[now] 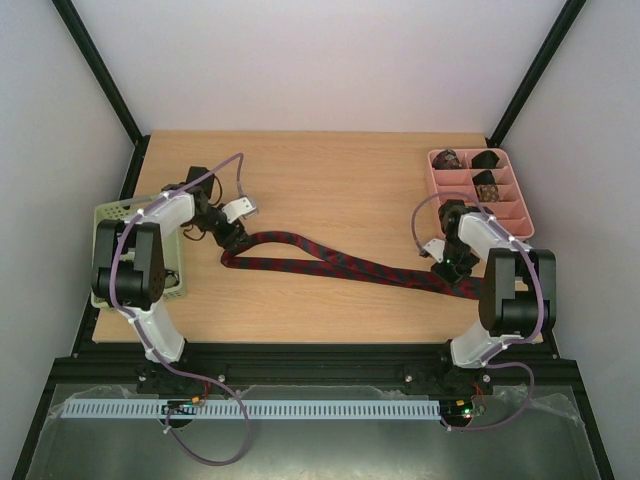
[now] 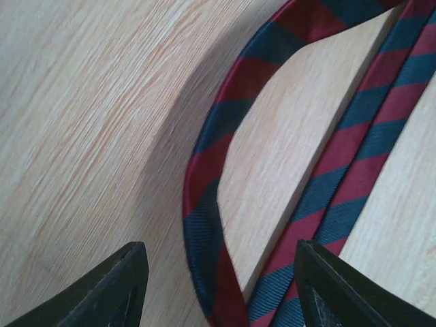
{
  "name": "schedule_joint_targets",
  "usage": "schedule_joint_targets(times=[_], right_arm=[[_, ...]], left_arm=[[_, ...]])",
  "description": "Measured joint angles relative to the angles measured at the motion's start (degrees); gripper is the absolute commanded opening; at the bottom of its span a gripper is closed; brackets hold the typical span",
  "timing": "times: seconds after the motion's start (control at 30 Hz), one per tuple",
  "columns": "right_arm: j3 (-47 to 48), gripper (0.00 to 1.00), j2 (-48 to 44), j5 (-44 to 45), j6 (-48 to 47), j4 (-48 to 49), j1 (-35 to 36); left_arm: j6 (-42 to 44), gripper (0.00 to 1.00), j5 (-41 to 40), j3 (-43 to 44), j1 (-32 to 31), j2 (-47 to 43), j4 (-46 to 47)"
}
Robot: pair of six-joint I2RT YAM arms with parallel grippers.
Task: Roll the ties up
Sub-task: Flatten out the tie at the center of the board.
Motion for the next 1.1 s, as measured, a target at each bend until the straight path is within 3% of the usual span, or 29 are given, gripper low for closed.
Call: schedule_joint_targets(times=[0.13, 0.37, 0.43, 0.83, 0.97, 1.03, 1.1], right_arm=[[-0.46, 0.01, 0.00, 0.96, -0.55, 0.90, -1.36], [-0.46, 0.01, 0.02, 1.55, -1.53, 2.21, -4.24], [-0.46, 0.01, 0.04, 1.66, -2.03, 2.56, -5.01], [-1.09, 0.03, 2.93, 2.05, -4.15, 5.70, -9.14], [-0.57, 0.18, 5.44, 1.79, -3.30, 5.75, -9.14], [-0.09, 0.30, 5.90, 1.49, -2.80, 5.49, -9.14], [0.52, 0.43, 6.43, 1.05, -2.14, 4.87, -9.14]], left_arm=[[-0.50, 0.53, -2.58, 0.46, -0.13, 2.84, 0.52], [0.81, 0.06, -5.66, 1.88, -0.63, 6.99, -1.01], [1.73, 0.02, -4.96, 3.02, -0.48, 7.04, -2.99], [14.25, 0.02, -0.48, 9.53, 3.67, 8.20, -22.03], [14.51, 0.15, -1.38, 6.93, 3.61, 8.94, -21.81], [14.29, 0.36, -1.95, 5.60, 3.48, 8.96, -21.16], [13.60, 0.47, -2.25, 5.11, 3.50, 8.94, -20.63]])
